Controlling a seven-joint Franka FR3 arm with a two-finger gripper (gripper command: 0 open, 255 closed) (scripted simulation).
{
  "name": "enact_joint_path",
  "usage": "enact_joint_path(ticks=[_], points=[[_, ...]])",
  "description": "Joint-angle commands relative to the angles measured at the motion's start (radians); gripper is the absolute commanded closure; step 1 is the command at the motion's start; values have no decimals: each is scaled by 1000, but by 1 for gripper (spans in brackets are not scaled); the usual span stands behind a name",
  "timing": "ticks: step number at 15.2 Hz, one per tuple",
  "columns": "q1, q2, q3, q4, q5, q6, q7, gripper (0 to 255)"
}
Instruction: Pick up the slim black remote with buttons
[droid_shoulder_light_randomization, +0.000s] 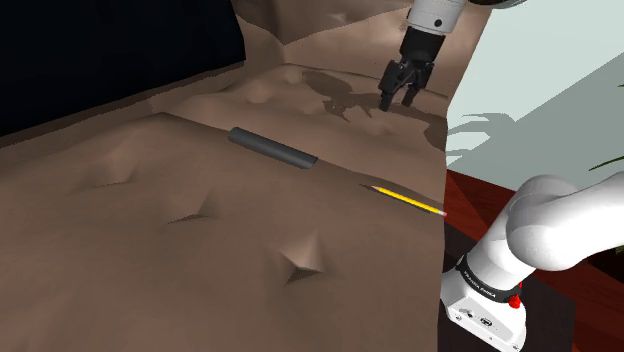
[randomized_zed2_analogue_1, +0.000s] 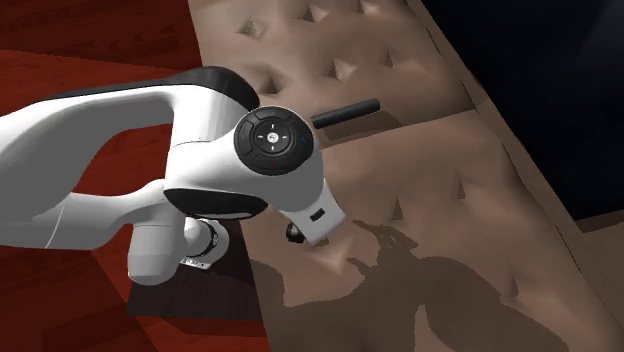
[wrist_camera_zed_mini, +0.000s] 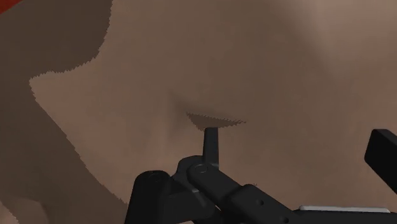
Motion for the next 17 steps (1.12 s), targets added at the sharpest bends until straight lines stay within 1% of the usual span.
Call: enact_joint_path(ticks=[1, 9, 17], points=[[24, 52, 30, 35, 18, 15, 11, 0], [102, 253, 137, 186, 59, 57, 40, 0], [172, 467, 244, 380, 56, 68, 78, 0]])
